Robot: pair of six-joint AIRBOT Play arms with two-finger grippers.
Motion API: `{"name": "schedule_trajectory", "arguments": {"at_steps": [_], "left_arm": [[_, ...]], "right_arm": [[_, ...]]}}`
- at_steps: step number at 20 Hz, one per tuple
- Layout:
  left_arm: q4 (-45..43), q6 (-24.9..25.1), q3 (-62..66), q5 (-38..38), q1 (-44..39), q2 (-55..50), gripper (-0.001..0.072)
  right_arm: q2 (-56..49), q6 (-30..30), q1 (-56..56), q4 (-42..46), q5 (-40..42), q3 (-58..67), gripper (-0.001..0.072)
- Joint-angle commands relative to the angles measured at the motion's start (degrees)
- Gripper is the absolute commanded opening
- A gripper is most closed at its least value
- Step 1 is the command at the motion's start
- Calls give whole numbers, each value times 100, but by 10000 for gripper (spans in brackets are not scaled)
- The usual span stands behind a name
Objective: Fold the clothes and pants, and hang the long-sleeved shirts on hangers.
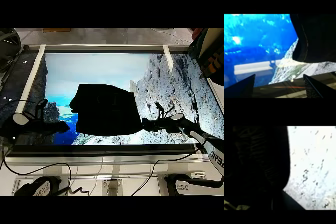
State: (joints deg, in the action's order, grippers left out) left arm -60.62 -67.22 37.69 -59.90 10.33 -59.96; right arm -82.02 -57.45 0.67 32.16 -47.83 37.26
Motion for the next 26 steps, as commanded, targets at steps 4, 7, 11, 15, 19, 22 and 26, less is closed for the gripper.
{"name": "schedule_trajectory", "arguments": {"at_steps": [4,7,11,15,19,22,26], "left_arm": [[1075,501,-761,638,-24,-385,687],[1709,968,-758,918,-376,-811,687],[1788,981,-748,1770,-1108,-1266,680],[1786,957,-743,2284,-1462,-1296,237],[1532,984,-529,1657,-1370,-1075,13],[977,977,83,964,-1104,-339,13],[925,960,1038,866,-544,1228,13]], "right_arm": [[-11,9,-70,-61,-20,55,31],[-11,9,-70,-61,-17,55,31],[-11,9,-70,-63,-81,55,31],[-2,9,-70,-61,-129,55,31],[378,20,-70,133,-505,267,30],[1054,11,-70,284,-704,758,30],[2334,-33,-72,138,-824,1384,30]]}}
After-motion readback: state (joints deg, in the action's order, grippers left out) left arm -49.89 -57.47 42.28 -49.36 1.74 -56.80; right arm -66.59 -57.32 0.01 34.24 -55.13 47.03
